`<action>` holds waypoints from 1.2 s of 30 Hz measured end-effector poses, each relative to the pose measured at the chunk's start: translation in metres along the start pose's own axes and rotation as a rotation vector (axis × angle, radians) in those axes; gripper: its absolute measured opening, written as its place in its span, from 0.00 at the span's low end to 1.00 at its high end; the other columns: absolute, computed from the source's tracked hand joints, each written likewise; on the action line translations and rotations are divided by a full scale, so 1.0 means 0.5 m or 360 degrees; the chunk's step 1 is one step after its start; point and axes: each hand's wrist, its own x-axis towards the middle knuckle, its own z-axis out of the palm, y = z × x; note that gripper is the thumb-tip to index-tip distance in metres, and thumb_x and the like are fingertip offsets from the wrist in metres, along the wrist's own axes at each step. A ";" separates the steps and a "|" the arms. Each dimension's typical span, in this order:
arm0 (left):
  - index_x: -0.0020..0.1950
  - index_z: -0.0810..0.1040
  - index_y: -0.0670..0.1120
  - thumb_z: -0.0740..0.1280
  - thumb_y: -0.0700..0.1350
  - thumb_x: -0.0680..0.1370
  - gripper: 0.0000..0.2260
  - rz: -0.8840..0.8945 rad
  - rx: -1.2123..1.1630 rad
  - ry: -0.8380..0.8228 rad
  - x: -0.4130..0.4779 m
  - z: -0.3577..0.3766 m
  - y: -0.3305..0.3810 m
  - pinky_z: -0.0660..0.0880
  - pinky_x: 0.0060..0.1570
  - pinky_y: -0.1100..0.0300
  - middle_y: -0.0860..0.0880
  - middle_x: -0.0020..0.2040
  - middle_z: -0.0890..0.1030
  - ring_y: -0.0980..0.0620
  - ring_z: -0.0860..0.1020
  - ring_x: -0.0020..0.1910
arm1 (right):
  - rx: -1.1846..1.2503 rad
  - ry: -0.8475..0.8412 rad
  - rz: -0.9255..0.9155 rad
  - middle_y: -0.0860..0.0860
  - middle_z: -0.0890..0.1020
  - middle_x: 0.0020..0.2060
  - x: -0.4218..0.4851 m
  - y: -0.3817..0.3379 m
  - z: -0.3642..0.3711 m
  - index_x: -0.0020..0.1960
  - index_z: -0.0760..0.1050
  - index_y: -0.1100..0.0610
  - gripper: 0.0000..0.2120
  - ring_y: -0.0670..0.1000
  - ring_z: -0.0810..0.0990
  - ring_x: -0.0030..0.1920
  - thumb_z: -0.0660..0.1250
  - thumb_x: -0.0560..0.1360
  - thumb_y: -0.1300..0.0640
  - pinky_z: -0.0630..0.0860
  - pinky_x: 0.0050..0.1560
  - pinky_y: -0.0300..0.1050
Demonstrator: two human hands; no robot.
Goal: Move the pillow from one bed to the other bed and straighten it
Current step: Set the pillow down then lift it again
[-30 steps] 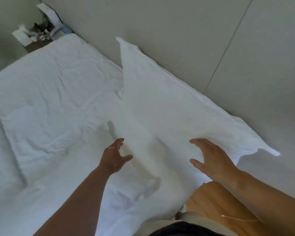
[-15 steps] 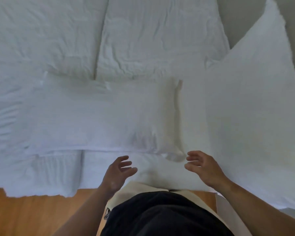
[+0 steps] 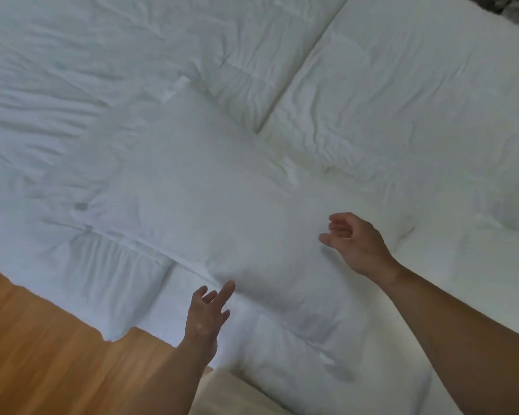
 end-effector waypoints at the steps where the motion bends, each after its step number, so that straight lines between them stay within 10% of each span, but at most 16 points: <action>1: 0.82 0.60 0.47 0.80 0.64 0.55 0.60 -0.0006 -0.0074 0.0023 0.017 0.012 0.011 0.74 0.71 0.44 0.45 0.74 0.73 0.44 0.76 0.67 | -0.0079 0.0001 -0.0034 0.49 0.84 0.57 0.041 -0.030 0.005 0.67 0.78 0.54 0.25 0.48 0.82 0.56 0.79 0.72 0.51 0.73 0.59 0.39; 11: 0.66 0.78 0.55 0.80 0.58 0.61 0.33 0.0119 -0.0581 -0.0028 0.152 0.080 0.027 0.76 0.67 0.45 0.52 0.60 0.87 0.49 0.85 0.61 | -0.0744 -0.0240 -0.0197 0.51 0.72 0.75 0.351 -0.179 0.088 0.78 0.66 0.50 0.44 0.52 0.71 0.74 0.74 0.68 0.32 0.68 0.69 0.46; 18: 0.72 0.75 0.51 0.81 0.52 0.62 0.39 0.0197 -0.0686 -0.0062 0.215 0.089 0.004 0.75 0.66 0.47 0.50 0.64 0.85 0.49 0.84 0.63 | -0.0625 -0.0530 -0.0032 0.42 0.70 0.66 0.495 -0.166 0.117 0.82 0.60 0.52 0.45 0.42 0.67 0.62 0.72 0.72 0.37 0.62 0.62 0.38; 23: 0.71 0.76 0.50 0.81 0.52 0.59 0.41 0.0159 -0.0715 0.0018 0.230 0.102 -0.013 0.78 0.62 0.48 0.51 0.61 0.87 0.52 0.86 0.59 | -0.0476 -0.0693 0.0025 0.40 0.76 0.69 0.516 -0.123 0.139 0.78 0.66 0.43 0.58 0.46 0.75 0.68 0.72 0.53 0.20 0.66 0.72 0.48; 29: 0.58 0.86 0.55 0.78 0.53 0.63 0.23 0.0138 -0.0667 -0.0114 0.200 0.104 0.005 0.76 0.66 0.44 0.50 0.60 0.88 0.48 0.85 0.61 | -0.0491 -0.0751 0.0077 0.39 0.76 0.63 0.447 -0.145 0.127 0.74 0.70 0.42 0.42 0.46 0.76 0.61 0.68 0.64 0.27 0.66 0.62 0.40; 34: 0.66 0.81 0.49 0.78 0.54 0.61 0.34 0.0078 -0.0683 -0.0153 0.134 0.101 0.027 0.75 0.69 0.40 0.50 0.60 0.88 0.47 0.85 0.61 | -0.0400 -0.0709 0.0082 0.31 0.81 0.47 0.347 -0.174 0.081 0.52 0.79 0.35 0.19 0.32 0.79 0.45 0.71 0.65 0.28 0.70 0.46 0.32; 36: 0.66 0.81 0.48 0.79 0.54 0.61 0.33 0.0089 -0.0645 -0.0173 0.104 0.085 0.035 0.75 0.68 0.39 0.48 0.59 0.88 0.46 0.85 0.61 | -0.0291 -0.0659 0.0079 0.36 0.87 0.44 0.300 -0.172 0.058 0.50 0.82 0.39 0.33 0.36 0.85 0.43 0.73 0.52 0.21 0.74 0.47 0.37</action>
